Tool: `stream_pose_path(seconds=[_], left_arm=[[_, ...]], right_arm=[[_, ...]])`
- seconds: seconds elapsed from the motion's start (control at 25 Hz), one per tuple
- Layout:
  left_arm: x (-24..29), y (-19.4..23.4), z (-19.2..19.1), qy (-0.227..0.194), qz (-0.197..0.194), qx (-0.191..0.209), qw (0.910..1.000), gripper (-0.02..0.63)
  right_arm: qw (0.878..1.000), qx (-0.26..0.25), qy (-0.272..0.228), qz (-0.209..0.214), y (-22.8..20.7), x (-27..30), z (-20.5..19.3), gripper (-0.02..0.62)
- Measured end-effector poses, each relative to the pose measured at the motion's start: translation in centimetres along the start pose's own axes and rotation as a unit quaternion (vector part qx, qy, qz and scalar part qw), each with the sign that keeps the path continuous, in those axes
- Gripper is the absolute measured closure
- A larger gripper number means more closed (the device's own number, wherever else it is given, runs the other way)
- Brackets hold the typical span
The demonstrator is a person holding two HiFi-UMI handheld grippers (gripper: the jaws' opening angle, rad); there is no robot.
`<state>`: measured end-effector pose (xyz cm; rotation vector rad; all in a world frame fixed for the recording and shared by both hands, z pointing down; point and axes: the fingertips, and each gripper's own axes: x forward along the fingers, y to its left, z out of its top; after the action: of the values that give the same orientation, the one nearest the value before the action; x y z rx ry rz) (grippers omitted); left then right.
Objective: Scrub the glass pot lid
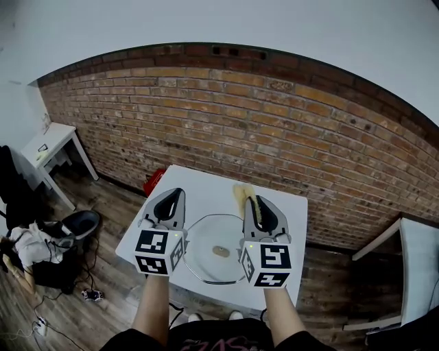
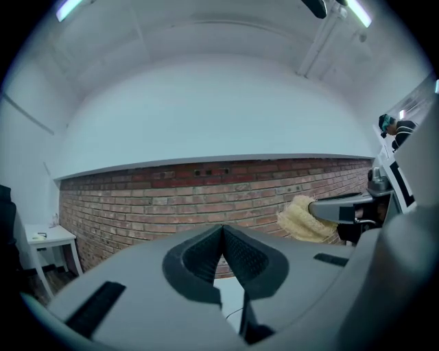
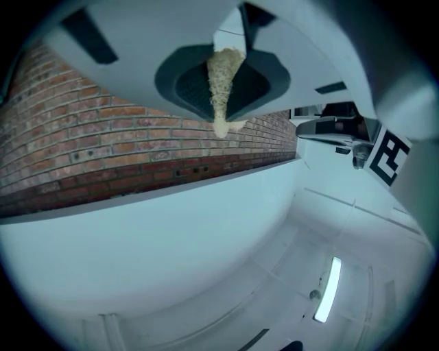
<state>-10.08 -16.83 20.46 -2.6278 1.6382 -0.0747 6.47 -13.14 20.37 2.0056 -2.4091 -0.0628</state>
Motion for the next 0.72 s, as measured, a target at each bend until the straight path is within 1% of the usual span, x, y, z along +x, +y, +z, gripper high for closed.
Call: stream_pose_path(seconds=[0.32, 0.52, 0.72], left_arm=[[-0.03, -0.24, 0.16, -0.003, -0.006, 0.002, 1.0000, 0.594], [0.27, -0.39, -0.04, -0.003, -0.013, -0.013, 0.9998, 0.594], [0.71, -0.56, -0.39, 0.002, -0.012, -0.006, 0.9999, 0.594]], right_arm=[[1.000, -0.003, -0.002, -0.005, 0.20, -0.24, -0.01, 0.540], [1.000, -0.004, 0.001, -0.006, 0.05, -0.05, -0.31, 0.540], [1.000, -0.007, 0.005, -0.005, -0.18, 0.23, -0.57, 0.540]])
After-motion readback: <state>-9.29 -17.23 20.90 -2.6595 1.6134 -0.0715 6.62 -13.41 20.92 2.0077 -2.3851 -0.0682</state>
